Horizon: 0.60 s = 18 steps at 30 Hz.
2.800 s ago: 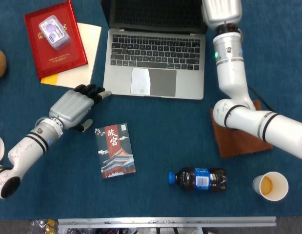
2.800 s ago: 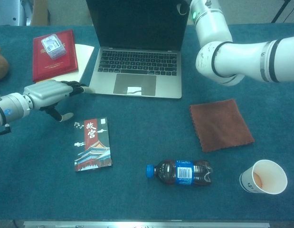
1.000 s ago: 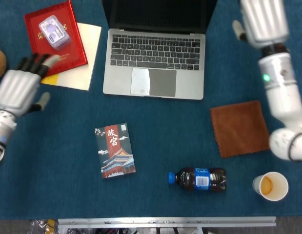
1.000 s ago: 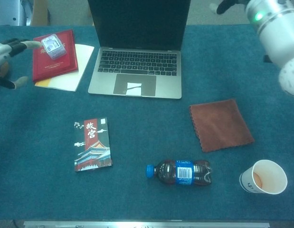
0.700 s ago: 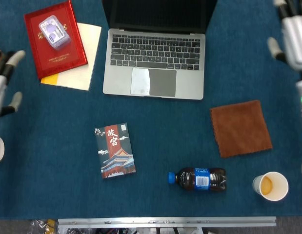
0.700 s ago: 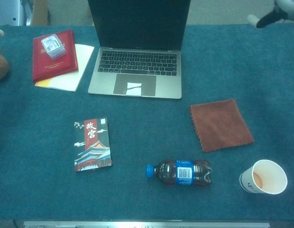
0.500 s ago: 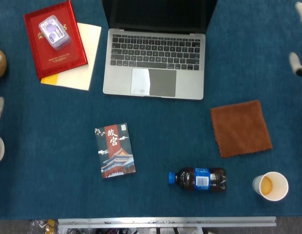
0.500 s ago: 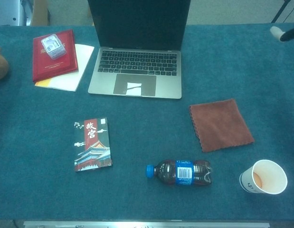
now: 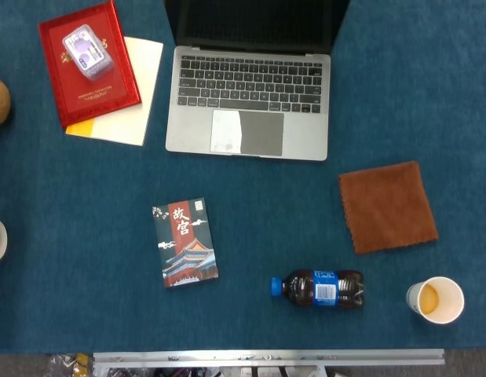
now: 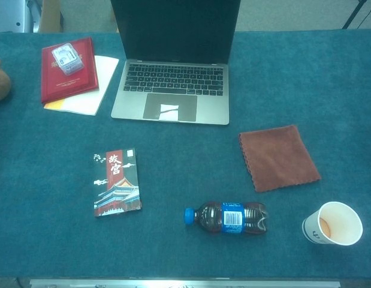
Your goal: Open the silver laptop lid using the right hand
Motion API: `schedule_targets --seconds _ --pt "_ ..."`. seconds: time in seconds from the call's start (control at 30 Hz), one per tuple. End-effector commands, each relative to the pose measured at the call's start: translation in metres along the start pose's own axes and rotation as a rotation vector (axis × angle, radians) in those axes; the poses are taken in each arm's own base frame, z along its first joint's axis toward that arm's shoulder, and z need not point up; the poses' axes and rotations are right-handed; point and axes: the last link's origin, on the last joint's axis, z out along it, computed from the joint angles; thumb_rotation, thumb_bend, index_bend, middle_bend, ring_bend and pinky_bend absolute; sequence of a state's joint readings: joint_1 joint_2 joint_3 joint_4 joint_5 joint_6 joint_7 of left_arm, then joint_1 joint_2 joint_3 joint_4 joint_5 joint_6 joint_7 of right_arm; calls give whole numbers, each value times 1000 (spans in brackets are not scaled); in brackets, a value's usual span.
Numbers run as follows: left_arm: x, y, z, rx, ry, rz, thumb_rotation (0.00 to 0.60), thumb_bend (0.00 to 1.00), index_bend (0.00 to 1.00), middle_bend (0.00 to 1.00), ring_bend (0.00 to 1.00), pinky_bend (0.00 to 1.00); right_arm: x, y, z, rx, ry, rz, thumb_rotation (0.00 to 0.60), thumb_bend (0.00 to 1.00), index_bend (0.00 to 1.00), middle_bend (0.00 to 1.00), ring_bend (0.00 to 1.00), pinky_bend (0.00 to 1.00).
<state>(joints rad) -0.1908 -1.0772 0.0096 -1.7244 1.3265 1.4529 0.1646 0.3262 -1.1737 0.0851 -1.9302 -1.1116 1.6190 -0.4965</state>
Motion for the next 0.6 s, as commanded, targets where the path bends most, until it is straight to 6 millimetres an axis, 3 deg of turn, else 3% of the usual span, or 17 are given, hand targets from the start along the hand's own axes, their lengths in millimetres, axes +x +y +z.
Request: schedule_targets --seconds 0.03,0.33,0.6 --pt "-2 2 -9 -9 2 -7 600 409 84 73 22 45 0 9 -12 -12 -2 6 600 298 0 120 0 0" --pt "-1 -2 -32 -3 63 -31 600 409 84 73 22 45 -7 30 -38 -18 -21 20 600 298 0 120 0 0" --pt "-3 -6 -44 6 64 -56 600 409 84 73 22 46 -12 44 -47 -52 -28 35 600 298 0 120 0 0"
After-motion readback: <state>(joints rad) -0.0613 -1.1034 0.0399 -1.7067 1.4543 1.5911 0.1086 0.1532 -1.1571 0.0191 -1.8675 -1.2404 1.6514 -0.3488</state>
